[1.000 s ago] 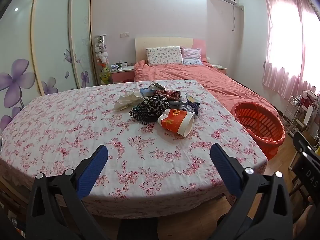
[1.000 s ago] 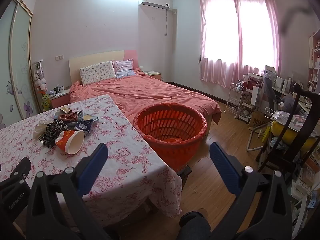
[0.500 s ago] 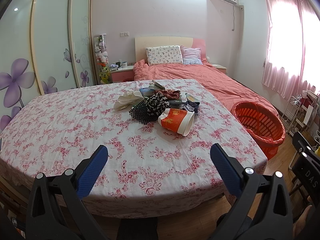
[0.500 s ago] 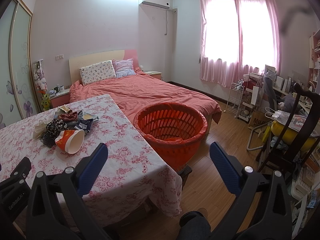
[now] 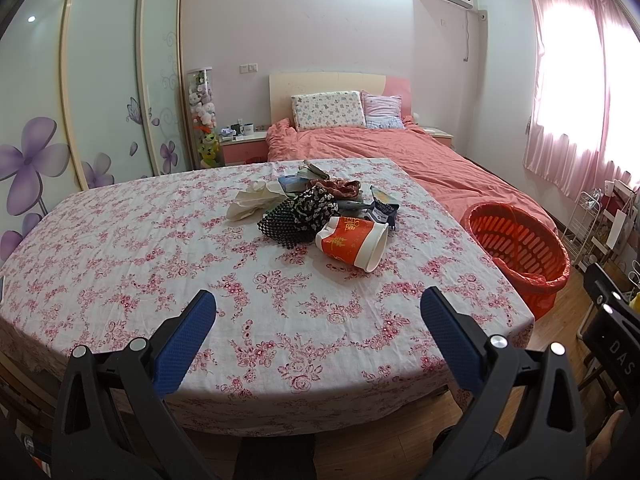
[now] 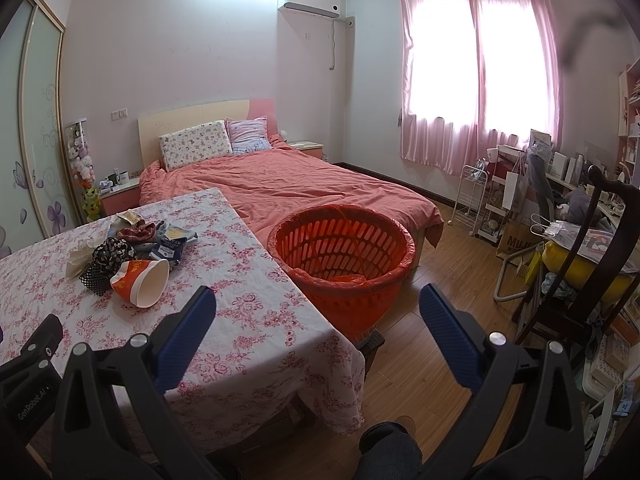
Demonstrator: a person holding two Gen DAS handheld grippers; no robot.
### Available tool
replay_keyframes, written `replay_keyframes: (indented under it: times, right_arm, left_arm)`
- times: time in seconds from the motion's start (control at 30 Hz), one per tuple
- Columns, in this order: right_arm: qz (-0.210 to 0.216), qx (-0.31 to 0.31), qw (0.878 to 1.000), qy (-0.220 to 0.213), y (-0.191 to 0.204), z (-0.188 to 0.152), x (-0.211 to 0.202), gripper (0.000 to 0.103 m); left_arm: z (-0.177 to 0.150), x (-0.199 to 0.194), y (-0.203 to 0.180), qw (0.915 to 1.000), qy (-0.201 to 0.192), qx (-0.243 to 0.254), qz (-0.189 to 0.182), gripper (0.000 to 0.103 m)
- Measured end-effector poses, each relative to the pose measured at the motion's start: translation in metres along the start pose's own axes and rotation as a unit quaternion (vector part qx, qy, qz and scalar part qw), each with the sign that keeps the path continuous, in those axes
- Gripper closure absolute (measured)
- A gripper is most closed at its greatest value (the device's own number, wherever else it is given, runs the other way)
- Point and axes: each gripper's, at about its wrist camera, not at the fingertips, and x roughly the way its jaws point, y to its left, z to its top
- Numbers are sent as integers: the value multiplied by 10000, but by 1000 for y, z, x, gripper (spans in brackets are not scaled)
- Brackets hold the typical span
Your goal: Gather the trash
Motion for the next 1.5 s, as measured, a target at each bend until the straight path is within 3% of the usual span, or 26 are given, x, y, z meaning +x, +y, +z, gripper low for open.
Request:
replay_keyframes:
  times: [1.5]
  right_arm:
    - [4,6,10000,21,2,1,4,4]
  left_arm:
    - [0,0,0,10000,20,-4,-6,2]
